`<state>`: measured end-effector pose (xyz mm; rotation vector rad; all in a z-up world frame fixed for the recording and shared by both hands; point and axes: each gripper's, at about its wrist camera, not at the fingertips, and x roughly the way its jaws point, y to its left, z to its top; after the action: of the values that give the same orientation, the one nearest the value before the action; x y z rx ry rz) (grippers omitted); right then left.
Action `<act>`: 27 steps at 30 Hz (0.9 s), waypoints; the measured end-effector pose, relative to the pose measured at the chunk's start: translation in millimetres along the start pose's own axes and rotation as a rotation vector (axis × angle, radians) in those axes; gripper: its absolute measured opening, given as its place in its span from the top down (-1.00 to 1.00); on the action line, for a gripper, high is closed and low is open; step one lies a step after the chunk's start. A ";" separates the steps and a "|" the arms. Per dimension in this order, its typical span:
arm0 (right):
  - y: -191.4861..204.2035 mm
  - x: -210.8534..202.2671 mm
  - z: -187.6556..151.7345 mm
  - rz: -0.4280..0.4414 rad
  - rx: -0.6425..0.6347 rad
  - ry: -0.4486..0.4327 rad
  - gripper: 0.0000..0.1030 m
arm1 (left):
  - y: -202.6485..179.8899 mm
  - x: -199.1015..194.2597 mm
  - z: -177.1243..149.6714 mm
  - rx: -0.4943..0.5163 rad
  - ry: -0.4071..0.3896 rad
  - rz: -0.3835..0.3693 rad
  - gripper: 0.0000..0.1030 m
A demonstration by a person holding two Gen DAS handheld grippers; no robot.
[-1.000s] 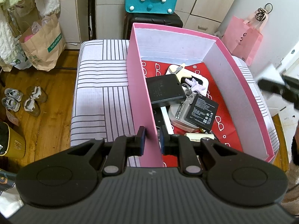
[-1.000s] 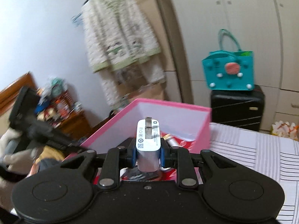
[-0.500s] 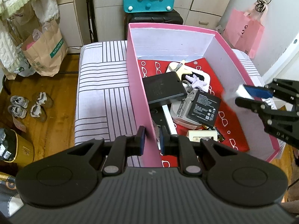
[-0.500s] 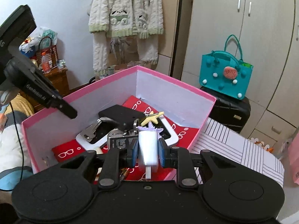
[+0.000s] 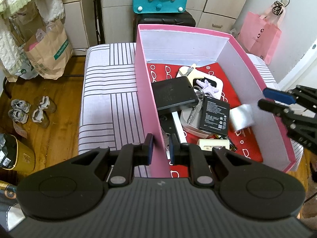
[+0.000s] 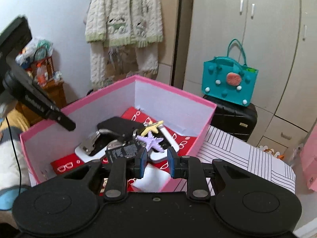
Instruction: Organize rigid objects
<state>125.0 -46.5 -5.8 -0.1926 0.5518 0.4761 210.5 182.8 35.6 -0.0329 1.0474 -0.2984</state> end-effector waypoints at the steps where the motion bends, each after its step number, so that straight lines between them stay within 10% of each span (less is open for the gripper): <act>1: -2.2 -2.9 0.2 0.001 0.014 -0.008 0.49 | -0.2 0.0 -0.4 -0.001 -0.002 0.001 0.73; 15: -20.4 -34.2 -8.0 0.189 0.206 0.015 0.40 | -8.0 -25.2 -8.7 -0.034 0.008 0.010 0.72; 23: -21.1 -61.2 -7.3 0.196 0.203 -0.008 0.02 | -45.0 -85.7 -22.9 0.038 -0.079 0.073 0.12; 27: -16.6 -72.8 -9.3 0.287 0.190 -0.024 -0.32 | -63.1 -100.1 -35.3 0.001 -0.130 -0.037 -0.06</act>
<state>74.4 -91.6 26.9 0.0752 0.6005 0.6993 119.5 152.2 113.2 -0.0698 0.9181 -0.3259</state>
